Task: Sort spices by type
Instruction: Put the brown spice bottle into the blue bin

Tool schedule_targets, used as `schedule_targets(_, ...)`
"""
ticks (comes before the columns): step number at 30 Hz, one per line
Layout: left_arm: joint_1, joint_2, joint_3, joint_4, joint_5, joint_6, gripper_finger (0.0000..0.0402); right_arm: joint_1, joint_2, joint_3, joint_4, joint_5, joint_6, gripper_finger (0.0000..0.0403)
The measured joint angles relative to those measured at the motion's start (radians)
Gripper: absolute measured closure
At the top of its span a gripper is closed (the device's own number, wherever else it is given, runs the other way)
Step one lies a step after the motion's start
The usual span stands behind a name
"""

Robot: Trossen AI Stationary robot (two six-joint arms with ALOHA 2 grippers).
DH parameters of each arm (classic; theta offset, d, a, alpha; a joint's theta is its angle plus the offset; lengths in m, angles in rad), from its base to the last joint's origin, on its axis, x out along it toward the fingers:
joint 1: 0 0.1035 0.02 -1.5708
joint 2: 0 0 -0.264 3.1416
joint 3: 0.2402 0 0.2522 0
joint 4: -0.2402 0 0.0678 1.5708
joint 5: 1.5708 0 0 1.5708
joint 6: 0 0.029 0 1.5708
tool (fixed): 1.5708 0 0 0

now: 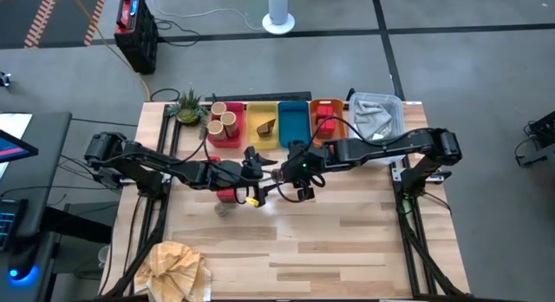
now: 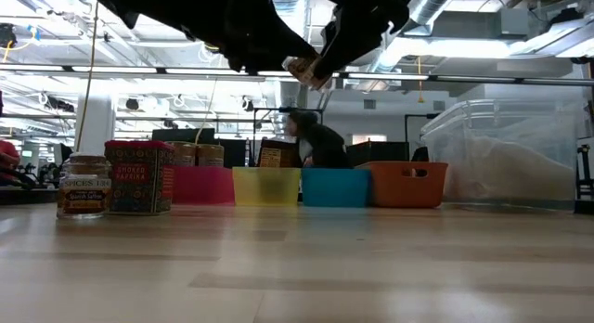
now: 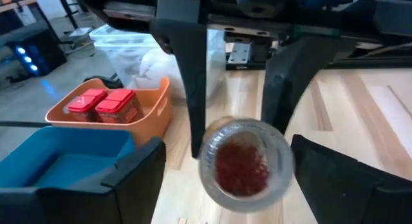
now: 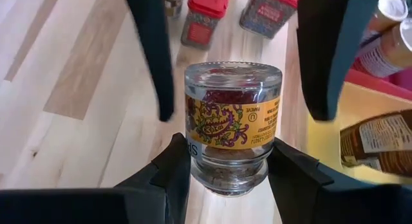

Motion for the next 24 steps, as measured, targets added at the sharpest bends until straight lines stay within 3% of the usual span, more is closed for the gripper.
schedule_targets(6, 0.004, 0.0, 0.0, -0.003, 0.01, -0.015, 0.0133, 0.01, 0.0, 0.0, -0.003, 0.0, 0.001, 0.0206)
schedule_targets(13, 0.004, 0.0, 0.0, -0.004, 0.019, -0.002, 0.0212, 0.011, 0.0, 0.0, 0.011, 0.002, 0.001, 0.0188)
schedule_targets(20, 0.004, 0.0, 0.0, -0.004, 0.016, -0.014, 0.0217, 0.011, -0.003, 0.0, 0.014, 0.002, 0.0, 0.0147)
schedule_targets(24, 0.007, 0.0, 0.0, -0.01, 0.003, -0.013, 0.0217, 0.013, -0.042, 0.0, -0.025, 0.053, -0.023, 0.0138)
